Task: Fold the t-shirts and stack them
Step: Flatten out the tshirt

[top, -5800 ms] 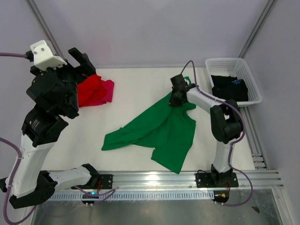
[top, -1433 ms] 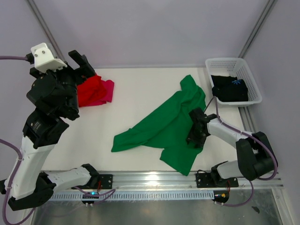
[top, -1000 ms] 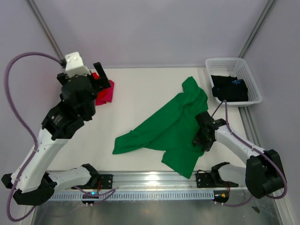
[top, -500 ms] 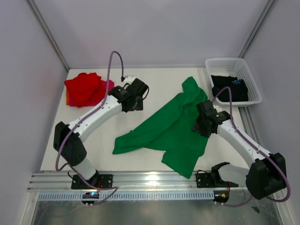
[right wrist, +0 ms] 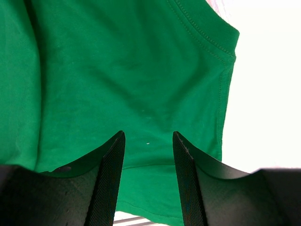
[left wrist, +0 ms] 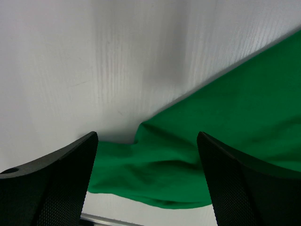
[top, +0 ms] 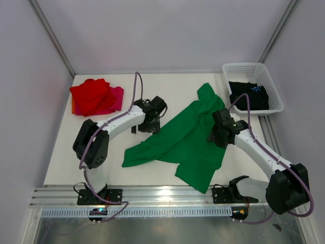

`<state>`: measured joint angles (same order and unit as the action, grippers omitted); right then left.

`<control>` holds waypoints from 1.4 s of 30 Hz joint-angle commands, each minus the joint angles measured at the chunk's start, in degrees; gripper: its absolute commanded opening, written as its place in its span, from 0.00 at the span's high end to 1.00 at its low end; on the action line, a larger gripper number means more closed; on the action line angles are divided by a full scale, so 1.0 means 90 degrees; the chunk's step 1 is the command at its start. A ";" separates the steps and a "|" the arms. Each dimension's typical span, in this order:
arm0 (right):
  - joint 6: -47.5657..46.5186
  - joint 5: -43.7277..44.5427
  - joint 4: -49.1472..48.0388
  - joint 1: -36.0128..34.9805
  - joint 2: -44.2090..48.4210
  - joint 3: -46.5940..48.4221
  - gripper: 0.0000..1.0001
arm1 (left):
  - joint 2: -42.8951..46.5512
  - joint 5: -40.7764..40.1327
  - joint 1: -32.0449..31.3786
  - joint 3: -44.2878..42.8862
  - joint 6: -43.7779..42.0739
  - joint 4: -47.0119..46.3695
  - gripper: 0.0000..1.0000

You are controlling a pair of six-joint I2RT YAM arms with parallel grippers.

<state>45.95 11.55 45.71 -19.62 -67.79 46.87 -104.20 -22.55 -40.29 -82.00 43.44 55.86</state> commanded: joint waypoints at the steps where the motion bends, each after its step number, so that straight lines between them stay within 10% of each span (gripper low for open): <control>1: -0.0096 0.0054 -0.0226 0.0031 -0.0056 -0.0003 0.50 | -0.0199 0.0542 0.0024 -0.0001 0.0193 -0.0512 0.12; 17: -0.0086 -0.0102 -0.0499 0.0041 -0.0270 -0.0091 0.50 | 0.0201 0.0757 0.0024 0.1337 0.0466 -0.0073 0.17; 21: -0.0135 -0.0141 -0.0529 0.0031 -0.0397 -0.0062 0.50 | 0.0299 0.0873 0.0014 0.1523 0.0437 -0.0229 0.44; 25: -0.0194 -0.0131 -0.0529 0.0041 -0.0407 -0.0052 0.50 | 0.0328 0.0884 0.0014 0.1494 0.0485 -0.0327 1.00; 42: -0.0292 0.0015 -0.0587 0.0041 -0.0329 -0.0296 0.50 | 0.0065 -0.0433 0.0024 -0.1424 0.0105 0.1916 1.00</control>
<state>44.10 10.31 41.89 -19.49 -71.66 44.31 -104.18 -20.86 -40.32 -88.68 45.78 64.49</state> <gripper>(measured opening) 0.497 0.011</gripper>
